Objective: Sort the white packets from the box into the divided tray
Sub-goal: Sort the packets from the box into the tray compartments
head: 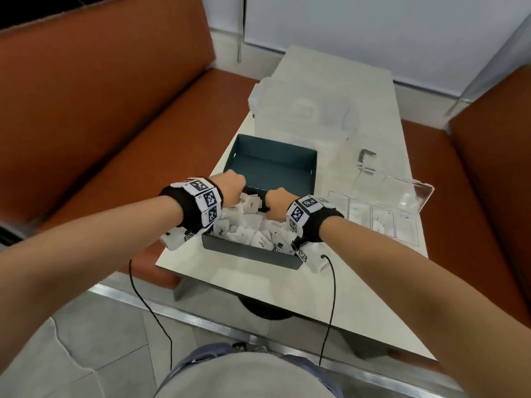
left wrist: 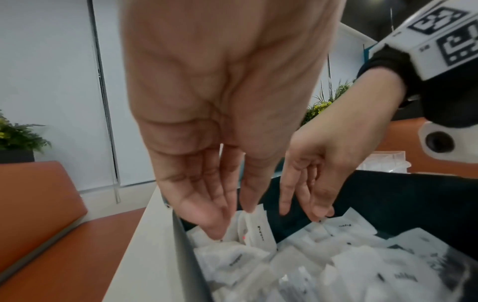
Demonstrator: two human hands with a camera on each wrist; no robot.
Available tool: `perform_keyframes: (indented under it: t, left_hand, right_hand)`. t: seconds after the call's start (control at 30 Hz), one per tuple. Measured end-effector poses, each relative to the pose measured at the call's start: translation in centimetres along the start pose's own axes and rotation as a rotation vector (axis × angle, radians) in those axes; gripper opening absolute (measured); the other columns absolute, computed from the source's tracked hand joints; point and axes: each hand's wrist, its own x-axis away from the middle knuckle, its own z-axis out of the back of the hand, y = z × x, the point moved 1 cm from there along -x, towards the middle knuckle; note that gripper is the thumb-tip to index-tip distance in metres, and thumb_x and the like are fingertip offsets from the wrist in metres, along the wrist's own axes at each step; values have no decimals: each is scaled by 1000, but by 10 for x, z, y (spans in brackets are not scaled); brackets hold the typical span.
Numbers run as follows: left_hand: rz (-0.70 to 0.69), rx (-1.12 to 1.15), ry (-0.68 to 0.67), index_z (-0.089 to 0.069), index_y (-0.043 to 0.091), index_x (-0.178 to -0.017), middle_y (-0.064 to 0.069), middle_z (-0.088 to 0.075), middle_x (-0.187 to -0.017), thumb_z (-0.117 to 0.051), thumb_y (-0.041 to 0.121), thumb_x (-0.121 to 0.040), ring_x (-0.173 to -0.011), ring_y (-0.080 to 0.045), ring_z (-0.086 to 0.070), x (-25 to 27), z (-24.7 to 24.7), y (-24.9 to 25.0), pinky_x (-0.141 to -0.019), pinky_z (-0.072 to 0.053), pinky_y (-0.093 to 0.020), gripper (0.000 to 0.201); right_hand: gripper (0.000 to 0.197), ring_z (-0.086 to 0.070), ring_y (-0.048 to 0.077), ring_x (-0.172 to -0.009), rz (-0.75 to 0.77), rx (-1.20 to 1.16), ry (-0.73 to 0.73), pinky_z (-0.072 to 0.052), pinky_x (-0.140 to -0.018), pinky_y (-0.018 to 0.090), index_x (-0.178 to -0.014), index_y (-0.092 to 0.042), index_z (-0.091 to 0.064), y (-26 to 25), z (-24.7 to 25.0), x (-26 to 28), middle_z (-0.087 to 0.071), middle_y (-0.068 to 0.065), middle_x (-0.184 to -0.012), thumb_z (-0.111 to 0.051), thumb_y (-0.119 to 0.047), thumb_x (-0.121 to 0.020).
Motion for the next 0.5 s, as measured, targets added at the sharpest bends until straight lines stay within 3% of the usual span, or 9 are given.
perform_keyframes:
  t: [0.1,0.17,0.33,0.4,0.5]
  left_hand:
    - [12,-78,-16,-56,-1,-106,-19,-61,-107,-50,11,-96,-89,-33,-63,-1,-6,-3,-66,-45,-32,16]
    - [-26,-101,-49,-56,3,-99,-18,-64,-106,-52,14,-95,-94,-32,-64,-2,-13,0,-69,-47,-33,13]
    - [-42,-145,-96,-61,9,-114,-9,-67,-111,-61,21,-92,-100,-26,-65,-4,-26,2,-72,-46,-28,26]
    - [-32,-154,-95,-60,13,-115,-6,-67,-106,-66,28,-87,-97,-25,-65,-5,-27,2,-74,-49,-30,32]
    - [-38,-208,-116,-59,17,-112,-2,-65,-98,-72,34,-82,-95,-24,-65,-6,-28,2,-88,-51,-35,37]
  right_hand:
    - [29,-60,30,-96,-46,-32,-20,-45,-77,29,-116,2,-56,-6,-8,-6,-62,18,-117,-55,-14,-93]
    - [38,-60,29,-108,-62,-76,-29,-47,-84,31,-123,-1,-55,-10,-16,-9,-60,15,-121,-61,-20,-91]
    - [59,-60,29,-108,-48,-187,-45,-48,-76,28,-140,-2,-35,-29,-23,-12,-57,16,-125,-60,-15,-89]
    - [51,-60,29,-108,-14,-173,-30,-47,-77,28,-137,-4,-41,-34,-23,-13,-58,16,-124,-58,-17,-91]
    - [56,-59,26,-108,-9,-166,-35,-46,-77,28,-137,-8,-41,-36,-27,-13,-59,13,-123,-63,-22,-87]
